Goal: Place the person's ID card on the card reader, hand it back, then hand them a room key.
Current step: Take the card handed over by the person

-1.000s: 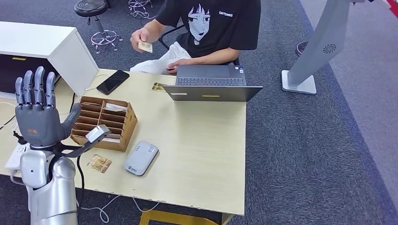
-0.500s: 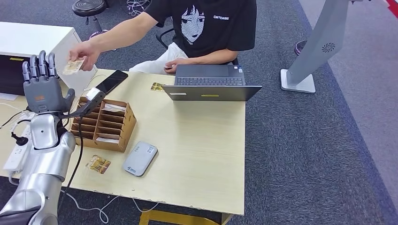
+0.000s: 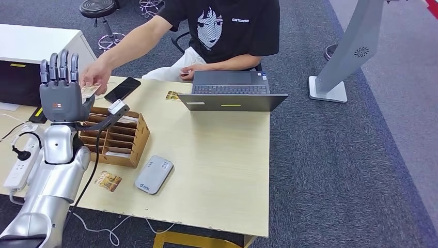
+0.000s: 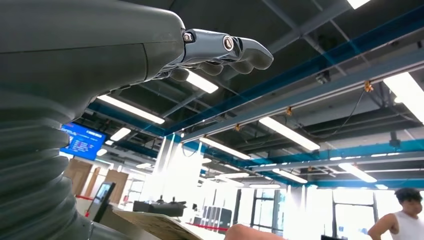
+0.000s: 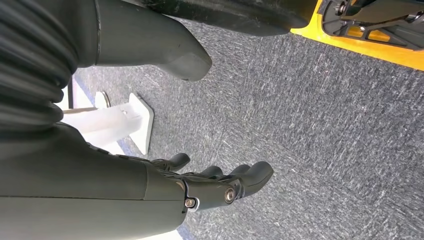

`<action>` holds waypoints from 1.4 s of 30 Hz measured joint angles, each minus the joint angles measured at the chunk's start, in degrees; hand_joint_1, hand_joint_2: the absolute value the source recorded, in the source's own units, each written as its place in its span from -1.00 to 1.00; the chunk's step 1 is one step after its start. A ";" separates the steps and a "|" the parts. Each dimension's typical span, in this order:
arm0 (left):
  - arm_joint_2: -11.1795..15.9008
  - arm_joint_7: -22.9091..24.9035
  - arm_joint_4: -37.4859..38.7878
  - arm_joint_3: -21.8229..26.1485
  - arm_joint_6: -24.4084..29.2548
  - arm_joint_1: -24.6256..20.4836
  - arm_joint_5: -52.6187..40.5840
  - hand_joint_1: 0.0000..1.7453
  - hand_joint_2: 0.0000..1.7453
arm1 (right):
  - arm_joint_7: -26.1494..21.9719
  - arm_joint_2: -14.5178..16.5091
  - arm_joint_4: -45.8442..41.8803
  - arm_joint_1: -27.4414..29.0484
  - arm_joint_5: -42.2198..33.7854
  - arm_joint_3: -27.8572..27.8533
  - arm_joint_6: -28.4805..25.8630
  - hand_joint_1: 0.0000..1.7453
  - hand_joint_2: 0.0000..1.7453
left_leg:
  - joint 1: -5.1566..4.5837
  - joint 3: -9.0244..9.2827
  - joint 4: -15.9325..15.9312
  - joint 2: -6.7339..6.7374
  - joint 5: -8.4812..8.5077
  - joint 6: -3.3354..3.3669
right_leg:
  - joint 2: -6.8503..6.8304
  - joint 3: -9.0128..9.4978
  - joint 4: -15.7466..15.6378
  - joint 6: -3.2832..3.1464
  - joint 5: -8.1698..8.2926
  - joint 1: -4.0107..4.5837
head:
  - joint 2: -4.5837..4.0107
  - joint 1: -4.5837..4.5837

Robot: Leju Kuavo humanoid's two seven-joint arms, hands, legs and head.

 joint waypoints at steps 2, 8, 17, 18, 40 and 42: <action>0.13 -0.87 -2.22 0.00 0.00 1.02 0.07 -1.00 1.00 | -0.01 0.00 -0.01 0.01 0.01 0.03 -0.01 -1.00 1.00 | 0.00 0.00 0.00 0.00 0.00 0.00 | 0.00 -0.01 0.00 0.00 0.00 0.00 | 0.00 -0.01; 0.28 -3.45 -6.88 0.02 0.00 3.49 0.30 0.92 1.00 | -0.13 0.00 -0.02 0.02 0.09 0.32 -0.02 -1.00 1.00 | 0.00 -0.01 0.00 -0.01 0.00 0.00 | -0.02 -0.01 0.00 0.00 0.00 0.00 | 0.00 -0.02; -0.52 -9.00 -9.73 1.14 0.00 4.98 2.97 1.00 1.00 | -0.26 0.00 -0.02 0.03 -0.07 0.38 -0.18 -1.00 1.00 | 0.00 -0.03 0.00 -0.01 0.00 0.00 | -0.02 -0.01 0.00 0.00 0.00 0.00 | 0.00 0.00; -0.72 -9.61 -9.86 1.37 0.00 5.02 3.36 1.00 1.00 | -0.27 0.00 -0.02 0.04 -0.08 0.38 -0.18 -1.00 1.00 | 0.00 -0.03 0.00 -0.02 0.00 0.00 | -0.02 -0.01 0.00 0.00 0.00 0.00 | 0.00 0.00; -4.08 -16.84 -12.32 4.70 0.00 5.15 6.98 1.00 1.00 | -0.63 0.00 -0.02 0.05 -0.58 0.71 -0.11 -1.00 1.00 | 0.00 -0.03 0.00 -0.02 0.00 0.00 | -0.03 -0.03 0.00 0.00 0.00 0.00 | 0.00 -0.02; -4.96 -18.84 -12.32 4.94 -0.01 5.23 10.71 1.00 1.00 | -0.64 0.00 -0.02 0.05 -0.95 0.78 -0.22 -1.00 1.00 | -0.01 -0.03 0.00 -0.04 0.00 0.00 | -0.05 -0.04 -0.01 0.00 0.00 -0.01 | 0.00 -0.02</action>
